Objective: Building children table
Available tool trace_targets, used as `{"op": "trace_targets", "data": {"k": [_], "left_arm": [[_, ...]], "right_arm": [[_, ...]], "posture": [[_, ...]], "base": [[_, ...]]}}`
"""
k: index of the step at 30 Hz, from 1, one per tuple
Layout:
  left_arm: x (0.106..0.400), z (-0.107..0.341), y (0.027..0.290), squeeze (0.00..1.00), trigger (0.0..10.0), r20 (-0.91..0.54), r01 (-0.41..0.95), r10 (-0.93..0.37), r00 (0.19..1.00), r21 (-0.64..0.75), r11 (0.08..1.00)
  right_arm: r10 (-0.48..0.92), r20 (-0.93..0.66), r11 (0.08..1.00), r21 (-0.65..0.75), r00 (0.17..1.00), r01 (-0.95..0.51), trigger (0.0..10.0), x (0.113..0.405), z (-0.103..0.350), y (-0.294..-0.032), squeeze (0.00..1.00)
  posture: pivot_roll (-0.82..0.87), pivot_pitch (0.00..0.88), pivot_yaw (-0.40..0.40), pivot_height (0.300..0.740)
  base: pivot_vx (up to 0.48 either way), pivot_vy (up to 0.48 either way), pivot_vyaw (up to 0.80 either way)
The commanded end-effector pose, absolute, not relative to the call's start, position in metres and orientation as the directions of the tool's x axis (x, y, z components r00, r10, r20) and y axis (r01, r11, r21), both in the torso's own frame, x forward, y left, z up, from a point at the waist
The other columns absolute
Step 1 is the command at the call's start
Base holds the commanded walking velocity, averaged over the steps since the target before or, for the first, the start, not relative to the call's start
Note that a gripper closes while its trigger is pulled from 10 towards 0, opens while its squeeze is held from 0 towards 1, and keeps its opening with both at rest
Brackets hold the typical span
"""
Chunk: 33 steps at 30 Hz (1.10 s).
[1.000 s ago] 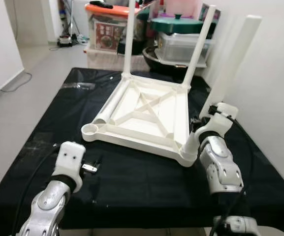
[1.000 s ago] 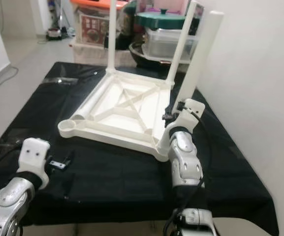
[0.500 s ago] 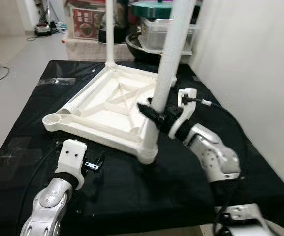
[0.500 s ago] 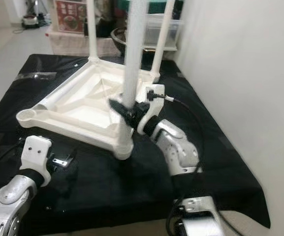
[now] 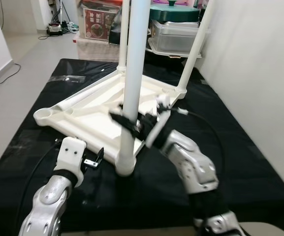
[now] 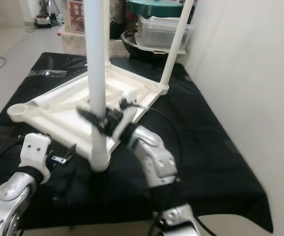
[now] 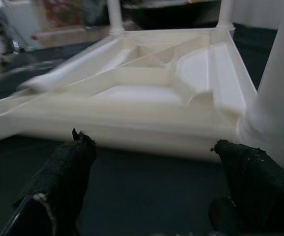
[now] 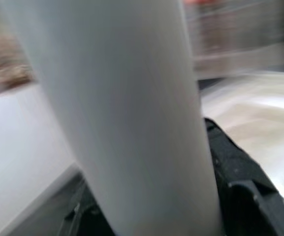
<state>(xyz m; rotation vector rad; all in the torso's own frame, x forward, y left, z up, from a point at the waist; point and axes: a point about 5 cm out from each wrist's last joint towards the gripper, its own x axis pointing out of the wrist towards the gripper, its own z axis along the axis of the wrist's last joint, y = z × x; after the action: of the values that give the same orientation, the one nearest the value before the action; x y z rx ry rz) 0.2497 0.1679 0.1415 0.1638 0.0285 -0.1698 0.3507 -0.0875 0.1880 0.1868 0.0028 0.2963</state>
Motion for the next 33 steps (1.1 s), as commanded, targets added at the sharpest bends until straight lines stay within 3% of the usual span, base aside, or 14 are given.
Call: {"op": "trace_targets", "data": {"k": [1, 13, 14, 15, 16, 17, 21, 22, 27, 28, 29, 30, 32, 33], "left_arm": [[0.248, 0.138, 0.169, 0.00, 10.0, -0.064, 0.172, -0.164, 0.984, 0.153, 0.973], [0.248, 0.137, 0.170, 0.00, 10.0, -0.068, 0.168, -0.159, 0.985, 0.158, 0.973], [0.248, 0.137, 0.170, 0.00, 10.0, -0.069, 0.168, -0.159, 0.985, 0.159, 0.973], [0.248, 0.137, 0.170, 0.00, 10.0, -0.069, 0.168, -0.159, 0.985, 0.159, 0.973], [0.249, 0.137, 0.170, 0.00, 10.0, -0.070, 0.168, -0.159, 0.985, 0.159, 0.973], [0.249, 0.136, 0.170, 0.00, 10.0, -0.071, 0.169, -0.160, 0.985, 0.160, 0.973], [0.249, 0.136, 0.170, 0.00, 10.0, -0.071, 0.169, -0.160, 0.985, 0.160, 0.973], [0.250, 0.136, 0.170, 0.00, 10.0, -0.071, 0.170, -0.160, 0.984, 0.160, 0.972], [0.250, 0.136, 0.170, 0.00, 10.0, -0.071, 0.171, -0.162, 0.984, 0.159, 0.972], [0.250, 0.135, 0.170, 0.00, 10.0, -0.071, 0.172, -0.163, 0.984, 0.158, 0.972], [0.250, 0.135, 0.170, 0.00, 10.0, -0.071, 0.172, -0.163, 0.984, 0.158, 0.972], [0.250, 0.135, 0.169, 0.00, 10.0, -0.070, 0.172, -0.163, 0.984, 0.157, 0.973], [0.250, 0.135, 0.169, 0.00, 10.0, -0.070, 0.172, -0.163, 0.984, 0.157, 0.973], [0.250, 0.135, 0.169, 0.00, 10.0, -0.069, 0.171, -0.162, 0.984, 0.156, 0.973]], "right_arm": [[-0.137, -0.227, 0.977, 0.132, 0.964, 0.170, 0.0, 0.346, 0.133, -0.155, 0.00], [-0.178, -0.183, 0.984, -0.016, 0.967, 0.178, 0.0, 0.323, 0.137, -0.174, 0.00], [-0.101, -0.206, 0.994, 0.008, 0.973, 0.105, 10.0, 0.324, 0.136, -0.165, 0.00], [-0.101, -0.206, 0.994, 0.008, 0.973, 0.105, 10.0, 0.324, 0.136, -0.165, 0.00], [0.092, -0.171, 0.993, 0.094, 0.981, -0.077, 10.0, 0.331, 0.145, -0.145, 1.00], [0.393, -0.011, 0.899, 0.216, 0.920, -0.381, 10.0, 0.343, 0.172, -0.120, 0.95], [0.393, -0.011, 0.899, 0.216, 0.920, -0.381, 10.0, 0.343, 0.172, -0.120, 0.95], [0.492, 0.067, 0.843, 0.213, 0.868, -0.494, 10.0, 0.348, 0.186, -0.116, 0.00], [0.626, 0.125, 0.749, 0.181, 0.770, -0.638, 10.0, 0.349, 0.198, -0.114, 0.00], [0.745, 0.144, 0.637, 0.138, 0.651, -0.759, 10.0, 0.347, 0.204, -0.113, 0.00], [0.745, 0.144, 0.637, 0.138, 0.651, -0.759, 10.0, 0.347, 0.204, -0.113, 0.00], [0.849, 0.139, 0.498, 0.112, 0.510, -0.860, 10.0, 0.340, 0.204, -0.110, 0.00], [0.849, 0.139, 0.498, 0.112, 0.510, -0.860, 10.0, 0.340, 0.204, -0.110, 0.00], [0.909, 0.136, 0.383, 0.099, 0.394, -0.919, 10.0, 0.331, 0.203, -0.103, 0.00]], "posture": [[0.11, 0.000, -0.108, 0.740], [0.10, 0.000, -0.103, 0.740], [0.10, 0.000, -0.102, 0.740], [0.10, 0.000, -0.102, 0.740], [0.11, 0.000, -0.104, 0.740], [0.11, 0.000, -0.102, 0.740], [0.11, 0.000, -0.102, 0.740], [0.11, 0.000, -0.102, 0.740], [0.11, 0.000, -0.104, 0.740], [0.12, 0.000, -0.109, 0.740], [0.12, 0.000, -0.109, 0.740], [0.13, 0.000, -0.115, 0.740], [0.13, 0.000, -0.115, 0.740], [0.14, 0.000, -0.122, 0.740]], "base": [[0.000, 0.000, 0.00], [0.000, 0.000, 0.00], [0.000, 0.000, 0.00], [0.000, 0.000, 0.00], [0.000, 0.000, 0.00], [0.000, 0.000, 0.00], [0.000, 0.000, 0.00], [0.000, 0.000, 0.00], [0.000, 0.000, 0.00], [0.000, 0.000, 0.00], [0.000, 0.000, 0.00], [0.000, 0.000, 0.00], [0.000, 0.000, 0.00], [0.000, 0.000, 0.00]]}}
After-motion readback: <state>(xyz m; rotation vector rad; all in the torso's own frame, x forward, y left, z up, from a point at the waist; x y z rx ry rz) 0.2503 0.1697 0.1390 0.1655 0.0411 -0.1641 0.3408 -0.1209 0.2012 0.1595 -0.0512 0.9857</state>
